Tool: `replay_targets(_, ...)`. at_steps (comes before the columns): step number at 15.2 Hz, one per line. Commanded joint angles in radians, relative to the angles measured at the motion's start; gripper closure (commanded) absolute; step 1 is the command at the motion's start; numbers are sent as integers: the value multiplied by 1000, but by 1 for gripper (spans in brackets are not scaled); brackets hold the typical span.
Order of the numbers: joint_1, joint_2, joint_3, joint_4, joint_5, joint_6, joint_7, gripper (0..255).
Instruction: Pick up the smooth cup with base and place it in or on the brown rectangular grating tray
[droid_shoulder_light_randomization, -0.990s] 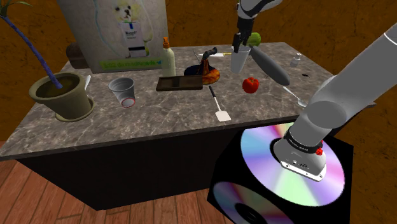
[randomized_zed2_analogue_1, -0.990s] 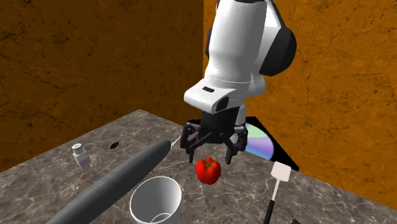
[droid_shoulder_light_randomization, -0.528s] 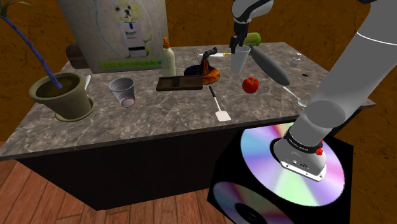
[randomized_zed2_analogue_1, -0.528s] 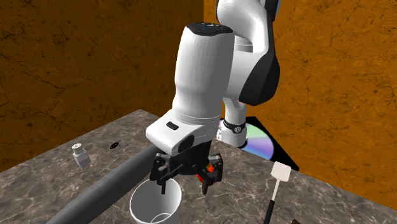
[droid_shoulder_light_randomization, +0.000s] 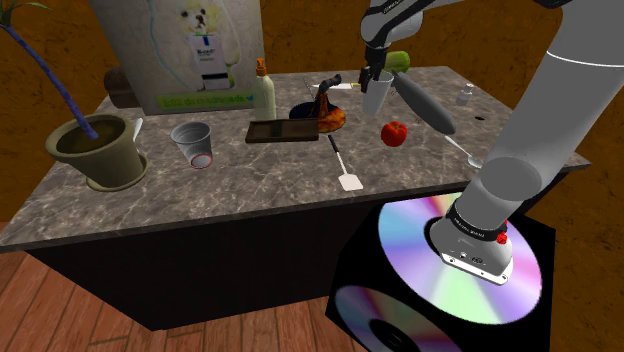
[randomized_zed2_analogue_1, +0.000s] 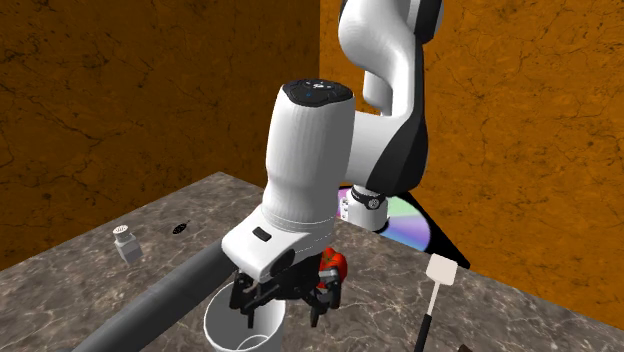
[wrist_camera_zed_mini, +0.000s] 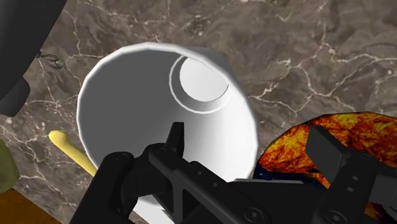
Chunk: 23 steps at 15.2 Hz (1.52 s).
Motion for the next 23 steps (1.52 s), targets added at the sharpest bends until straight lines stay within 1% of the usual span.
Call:
replay_targets(1, -2, 4, -1, -6, 2, 11, -3, 0)
replay_targets(7, -2, 4, -1, -6, 2, 11, -3, 0)
replay_targets(8, -2, 4, -1, -6, 2, 11, -3, 255)
replay_targets(17, -2, 4, -1, -6, 2, 11, -3, 255)
replay_targets(23, 2, -36, -1, 31, -10, -65, -1, 255)
